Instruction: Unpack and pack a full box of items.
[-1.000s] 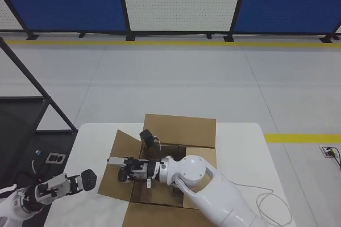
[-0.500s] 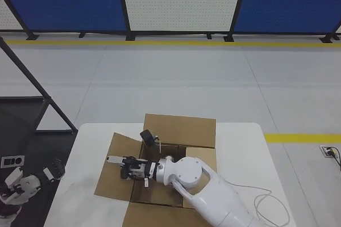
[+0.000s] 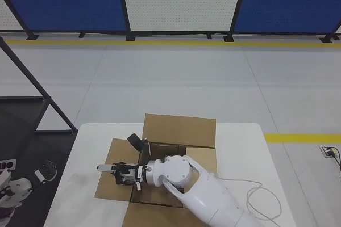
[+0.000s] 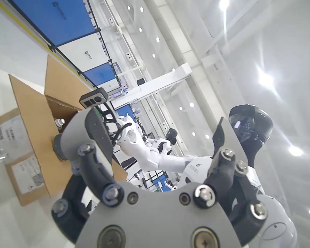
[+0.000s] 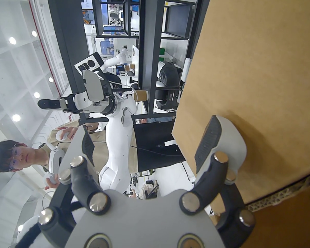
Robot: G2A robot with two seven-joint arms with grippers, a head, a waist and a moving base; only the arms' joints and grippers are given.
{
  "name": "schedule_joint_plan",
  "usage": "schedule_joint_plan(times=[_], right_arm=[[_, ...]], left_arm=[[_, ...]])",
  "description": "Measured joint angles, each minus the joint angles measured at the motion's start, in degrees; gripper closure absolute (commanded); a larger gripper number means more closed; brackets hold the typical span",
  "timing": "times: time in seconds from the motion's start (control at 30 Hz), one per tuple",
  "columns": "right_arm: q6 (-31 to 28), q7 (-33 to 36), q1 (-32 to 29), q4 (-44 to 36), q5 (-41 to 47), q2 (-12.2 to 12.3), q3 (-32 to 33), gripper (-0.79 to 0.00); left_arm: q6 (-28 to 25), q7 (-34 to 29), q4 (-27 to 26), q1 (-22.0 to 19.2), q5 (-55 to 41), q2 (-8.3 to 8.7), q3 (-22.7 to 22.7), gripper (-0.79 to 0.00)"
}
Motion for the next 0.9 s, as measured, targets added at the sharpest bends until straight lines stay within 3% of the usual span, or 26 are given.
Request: schedule_joint_plan(times=[0.9], right_arm=[[0.06,0.03,0.34,4.26,-3.29,-2.58,2.00,-0.785]], left_arm=[[1.42,-2.00,0.98,-0.67,0.27,-0.99,-0.80,-0.785]])
